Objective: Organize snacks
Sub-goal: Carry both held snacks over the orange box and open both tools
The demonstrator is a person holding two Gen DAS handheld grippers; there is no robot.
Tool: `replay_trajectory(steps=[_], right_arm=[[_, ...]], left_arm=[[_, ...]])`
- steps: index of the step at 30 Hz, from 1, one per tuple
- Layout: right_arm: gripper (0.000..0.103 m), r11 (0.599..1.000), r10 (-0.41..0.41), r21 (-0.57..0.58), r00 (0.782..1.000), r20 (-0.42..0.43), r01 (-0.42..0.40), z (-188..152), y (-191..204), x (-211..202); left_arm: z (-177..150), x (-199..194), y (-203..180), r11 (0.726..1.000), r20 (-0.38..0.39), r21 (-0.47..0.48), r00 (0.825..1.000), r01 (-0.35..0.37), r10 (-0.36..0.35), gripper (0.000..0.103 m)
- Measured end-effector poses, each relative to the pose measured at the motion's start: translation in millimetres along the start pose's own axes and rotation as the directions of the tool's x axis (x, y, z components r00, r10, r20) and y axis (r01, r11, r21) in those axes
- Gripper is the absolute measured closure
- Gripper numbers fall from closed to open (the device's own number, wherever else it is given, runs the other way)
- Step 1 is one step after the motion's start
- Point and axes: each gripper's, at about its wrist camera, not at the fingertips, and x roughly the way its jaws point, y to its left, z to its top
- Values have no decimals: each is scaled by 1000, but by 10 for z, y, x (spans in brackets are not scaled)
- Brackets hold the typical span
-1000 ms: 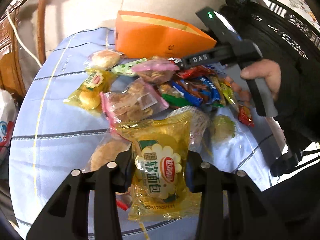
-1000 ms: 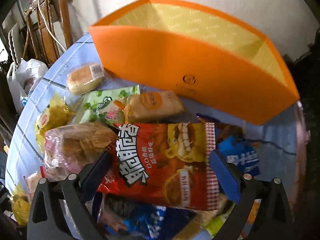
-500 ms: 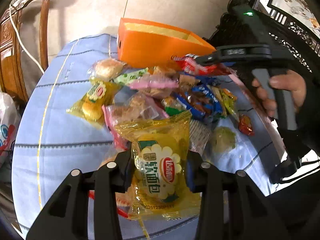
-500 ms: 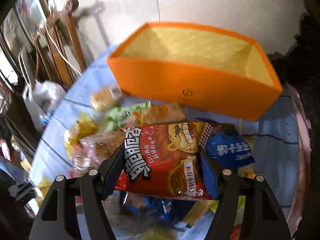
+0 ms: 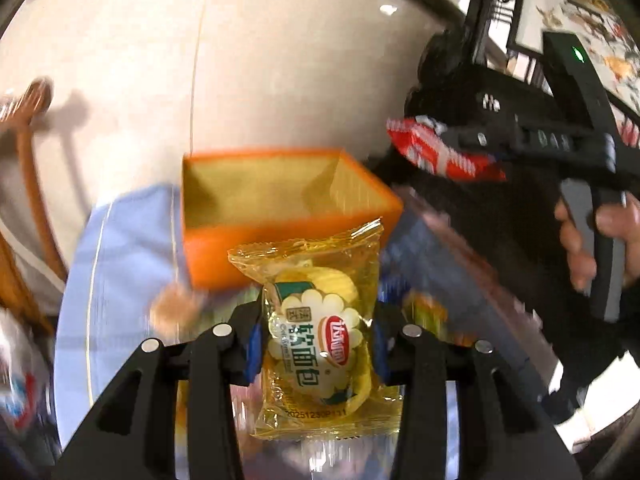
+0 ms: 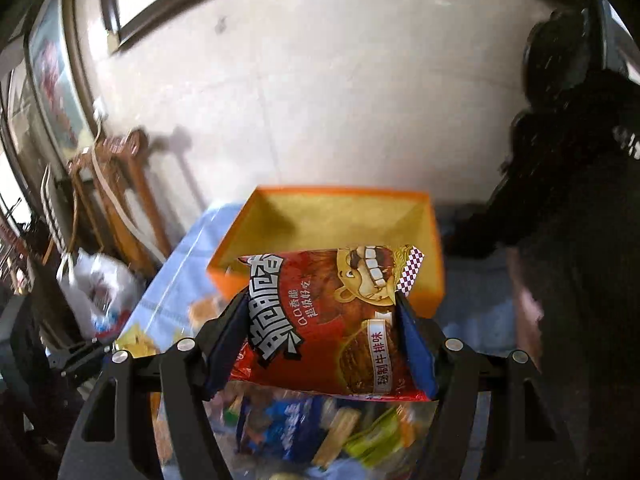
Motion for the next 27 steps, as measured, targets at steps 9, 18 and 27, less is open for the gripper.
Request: replay_trajectory(steps=[9, 18, 27], right_arm=[[32, 999, -19, 28, 999, 37, 18, 803, -314, 394], [18, 996, -67, 55, 997, -30, 68, 908, -477, 1195], [15, 984, -96, 141, 990, -108, 111, -216, -547, 854]], left_arm=[[1199, 760, 220, 998, 40, 16, 998, -58, 58, 62], [1308, 1656, 604, 947, -106, 2, 941, -322, 321, 10], [519, 931, 633, 969, -120, -23, 963, -245, 240, 8]])
